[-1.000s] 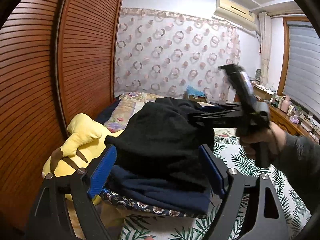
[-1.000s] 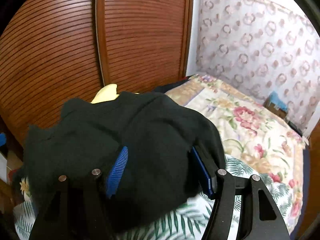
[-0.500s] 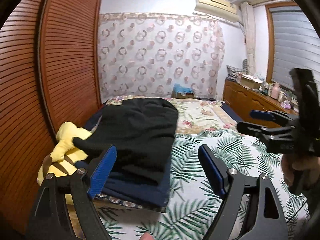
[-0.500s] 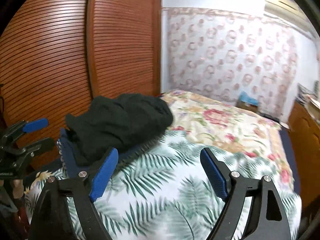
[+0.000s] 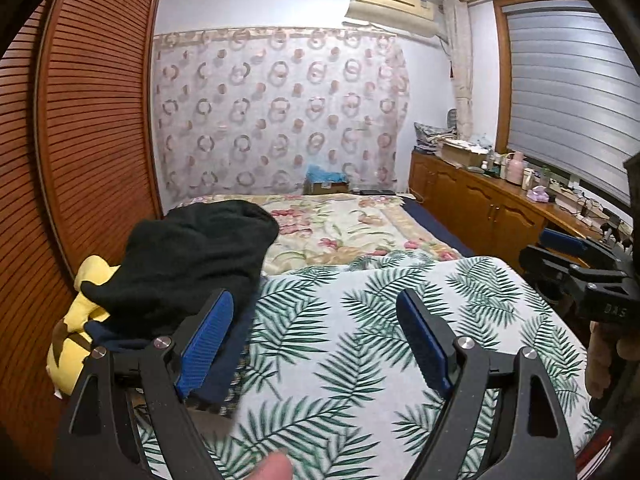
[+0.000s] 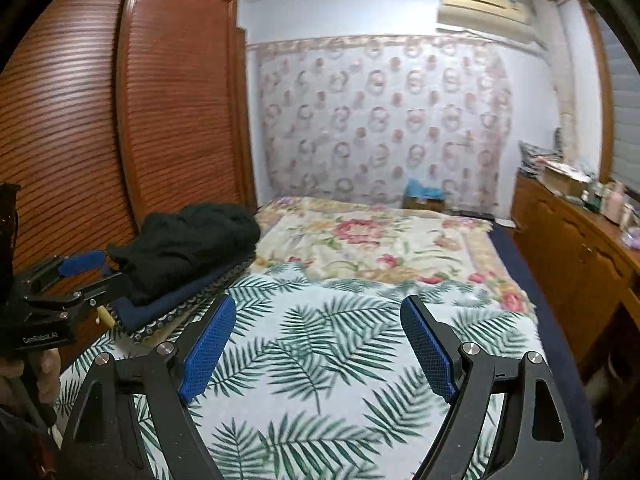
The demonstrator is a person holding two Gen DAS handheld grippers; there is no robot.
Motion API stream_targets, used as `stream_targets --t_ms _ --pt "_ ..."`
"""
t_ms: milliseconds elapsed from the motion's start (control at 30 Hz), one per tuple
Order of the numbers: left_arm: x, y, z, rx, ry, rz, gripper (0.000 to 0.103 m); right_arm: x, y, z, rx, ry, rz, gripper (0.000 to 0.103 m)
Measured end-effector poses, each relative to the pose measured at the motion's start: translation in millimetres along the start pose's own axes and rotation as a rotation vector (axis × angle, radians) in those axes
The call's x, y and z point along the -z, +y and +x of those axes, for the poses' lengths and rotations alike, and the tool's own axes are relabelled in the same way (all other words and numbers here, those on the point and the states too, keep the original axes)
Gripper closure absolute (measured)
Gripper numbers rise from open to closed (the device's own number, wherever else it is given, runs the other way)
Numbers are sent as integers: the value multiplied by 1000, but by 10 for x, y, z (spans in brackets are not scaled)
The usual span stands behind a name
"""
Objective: Fold small clothes
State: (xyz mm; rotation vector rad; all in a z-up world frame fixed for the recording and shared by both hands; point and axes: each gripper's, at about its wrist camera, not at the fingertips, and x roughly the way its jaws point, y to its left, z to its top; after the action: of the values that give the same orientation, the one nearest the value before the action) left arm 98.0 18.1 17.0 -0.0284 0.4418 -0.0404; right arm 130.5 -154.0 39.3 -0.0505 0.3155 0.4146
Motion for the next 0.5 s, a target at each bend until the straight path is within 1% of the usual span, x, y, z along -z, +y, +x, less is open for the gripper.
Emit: stream_targets --t_ms 100,200,333,500 --pt "-28 -92 -24 19 -6 11 19 35 52 -93 42 -14 15 17" --pt "-43 -160 -33 14 -7 23 19 96 139 -97 69 -21 23 17" --pt "-42 -186 -35 19 -9 17 19 163 267 -34 80 -28 34 18" --pt "-42 -202 -34 16 -9 17 19 233 283 103 88 -33 48 17"
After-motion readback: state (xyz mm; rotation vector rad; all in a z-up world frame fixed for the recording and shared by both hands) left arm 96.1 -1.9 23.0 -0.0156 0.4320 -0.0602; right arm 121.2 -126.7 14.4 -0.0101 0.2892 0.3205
